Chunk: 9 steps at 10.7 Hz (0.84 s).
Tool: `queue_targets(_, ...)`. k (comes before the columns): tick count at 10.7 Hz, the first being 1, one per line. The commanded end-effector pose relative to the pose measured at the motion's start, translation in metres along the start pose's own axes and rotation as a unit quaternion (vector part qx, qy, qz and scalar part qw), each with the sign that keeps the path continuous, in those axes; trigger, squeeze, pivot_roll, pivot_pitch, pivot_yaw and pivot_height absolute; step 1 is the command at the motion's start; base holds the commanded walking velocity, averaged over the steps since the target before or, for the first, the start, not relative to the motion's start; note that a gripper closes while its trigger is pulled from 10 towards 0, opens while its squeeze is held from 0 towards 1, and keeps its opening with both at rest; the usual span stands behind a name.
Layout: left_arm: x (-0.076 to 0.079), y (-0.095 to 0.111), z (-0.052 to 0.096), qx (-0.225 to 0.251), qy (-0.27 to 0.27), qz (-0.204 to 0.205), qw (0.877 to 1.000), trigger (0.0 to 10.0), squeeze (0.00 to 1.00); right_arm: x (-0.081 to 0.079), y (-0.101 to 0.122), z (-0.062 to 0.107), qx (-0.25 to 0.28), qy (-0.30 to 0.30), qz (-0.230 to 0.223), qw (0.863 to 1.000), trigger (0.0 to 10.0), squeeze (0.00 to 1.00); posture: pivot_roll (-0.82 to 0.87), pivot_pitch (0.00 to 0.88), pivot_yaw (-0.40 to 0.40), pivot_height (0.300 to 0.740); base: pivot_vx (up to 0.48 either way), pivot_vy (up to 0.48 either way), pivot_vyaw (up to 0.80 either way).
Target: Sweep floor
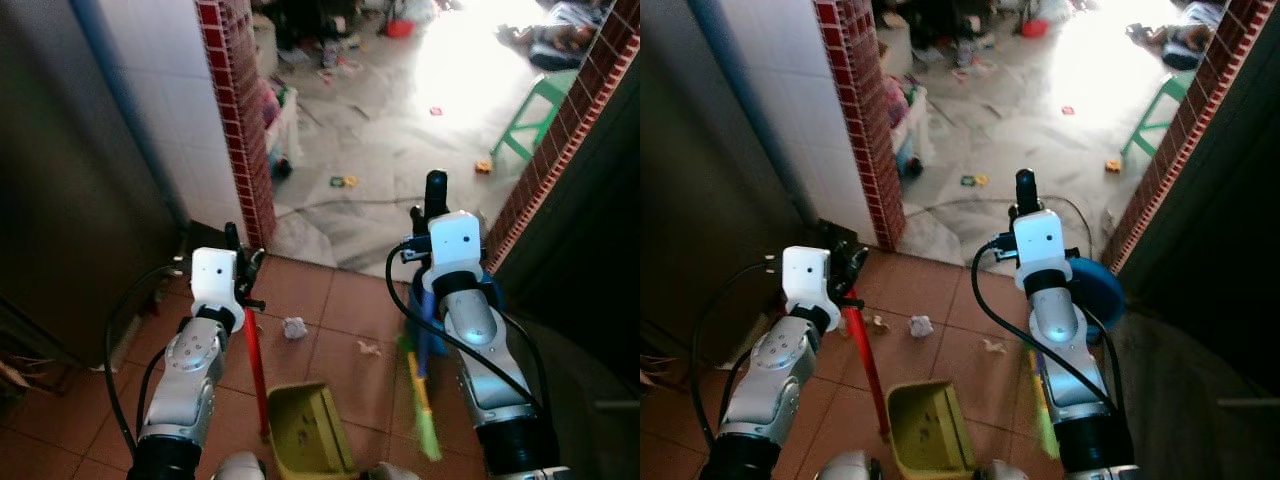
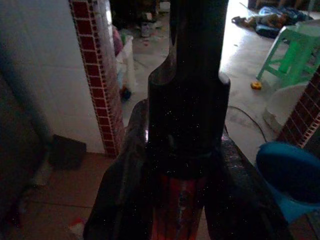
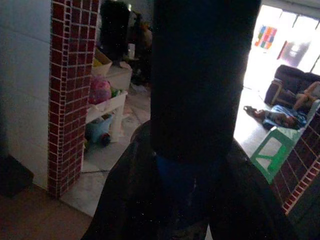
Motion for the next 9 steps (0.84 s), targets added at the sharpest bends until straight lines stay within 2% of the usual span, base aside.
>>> queue_targets(1,-0.006,0.019,-0.003,0.031,0.007,-0.005,0.999,10.0,0.00,0.000,0.012,-0.002,0.026,0.005,0.010,1.000,10.0,0.00,-0.02,0.016,0.010,0.740,0.000,0.000,0.00)
queue_targets(3,-0.010,0.020,-0.003,0.032,0.015,-0.012,0.999,10.0,0.00,0.001,0.009,-0.001,0.021,0.006,0.007,1.000,10.0,0.00,-0.02,0.022,0.012,0.740,0.000,0.000,0.00)
queue_targets(6,-0.029,0.027,-0.008,0.048,0.058,-0.046,0.996,10.0,0.00,-0.010,0.009,-0.001,0.017,0.021,-0.011,1.000,10.0,0.00,-0.02,0.041,0.005,0.740,0.000,0.000,0.00)
queue_targets(8,-0.028,0.032,-0.007,0.063,0.068,-0.040,0.995,10.0,0.00,-0.016,0.017,-0.002,0.028,0.038,-0.008,0.999,10.0,0.00,-0.03,0.064,-0.008,0.740,0.000,0.000,0.00)
queue_targets(9,-0.025,0.034,-0.007,0.065,0.066,-0.038,0.995,10.0,0.00,-0.018,0.028,-0.005,0.042,0.049,-0.006,0.998,10.0,0.00,-0.03,0.074,-0.013,0.740,0.000,0.000,0.00)
Point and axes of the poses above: a point about 5 cm out from each wrist's last joint towards the gripper, its own z axis pointing back from the gripper into the wrist, its own y axis along the axis of the wrist's last joint, x = y × z, the point moved 5 cm from there along -z, pointing out of the wrist towards the gripper, and after that the axes turned 11 degrees about -z, right-handed, at the moved point
